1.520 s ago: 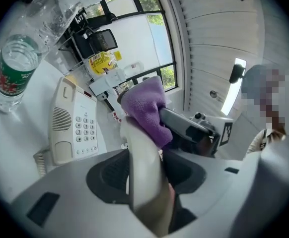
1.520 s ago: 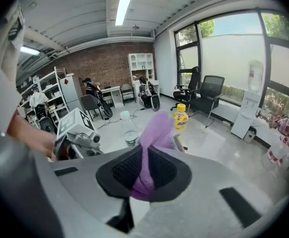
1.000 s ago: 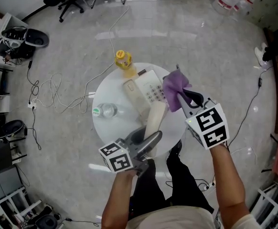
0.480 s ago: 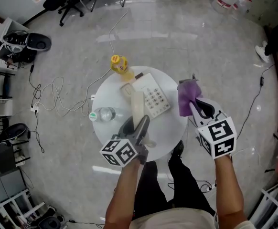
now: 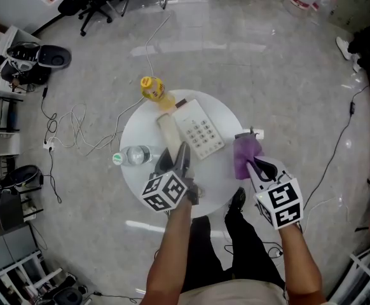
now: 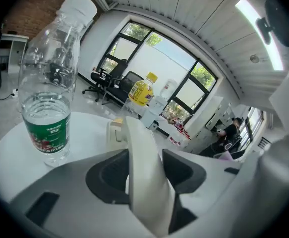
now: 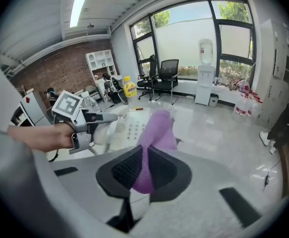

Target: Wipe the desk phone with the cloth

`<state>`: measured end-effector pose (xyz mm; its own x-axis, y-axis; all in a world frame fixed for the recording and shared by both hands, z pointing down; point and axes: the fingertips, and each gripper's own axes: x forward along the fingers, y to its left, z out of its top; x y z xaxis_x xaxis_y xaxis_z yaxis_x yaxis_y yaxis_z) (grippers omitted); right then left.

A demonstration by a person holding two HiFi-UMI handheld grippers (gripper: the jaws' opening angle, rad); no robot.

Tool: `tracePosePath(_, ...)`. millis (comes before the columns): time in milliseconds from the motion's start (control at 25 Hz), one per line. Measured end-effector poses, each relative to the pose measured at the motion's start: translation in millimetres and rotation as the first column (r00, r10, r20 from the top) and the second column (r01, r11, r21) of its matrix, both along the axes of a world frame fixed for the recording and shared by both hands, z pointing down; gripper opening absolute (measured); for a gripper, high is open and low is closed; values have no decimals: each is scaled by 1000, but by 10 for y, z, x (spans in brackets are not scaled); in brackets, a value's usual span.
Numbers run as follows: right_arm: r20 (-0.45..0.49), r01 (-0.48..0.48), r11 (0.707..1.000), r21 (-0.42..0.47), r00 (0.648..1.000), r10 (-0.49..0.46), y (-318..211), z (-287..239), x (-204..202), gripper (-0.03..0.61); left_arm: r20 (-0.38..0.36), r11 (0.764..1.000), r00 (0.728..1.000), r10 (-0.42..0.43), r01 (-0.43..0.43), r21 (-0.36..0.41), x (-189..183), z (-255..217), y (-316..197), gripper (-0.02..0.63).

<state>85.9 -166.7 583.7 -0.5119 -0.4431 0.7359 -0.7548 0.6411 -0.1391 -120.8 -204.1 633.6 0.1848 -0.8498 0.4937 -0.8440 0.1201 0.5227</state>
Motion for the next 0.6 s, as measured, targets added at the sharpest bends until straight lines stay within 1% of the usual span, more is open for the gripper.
tracePosePath(160, 16, 39, 998, -50, 999, -39, 287, 179, -104, 27, 24, 996, 995, -92, 92, -7, -62, 66, -42, 197)
tracePosePath(320, 26, 93, 992, -89, 995, -91, 503, 311, -198, 28, 65, 987, 986, -152, 155, -34, -110, 192, -82, 198)
tracePosePath(400, 35, 109, 989, -98, 994, -106, 561, 345, -217, 28, 87, 984, 982, -167, 171, -43, -120, 246, -99, 198)
tracePosePath(600, 38, 129, 985, -115, 991, -125, 616, 407, -183, 28, 130, 982, 977, -171, 179, -53, -116, 314, -146, 198)
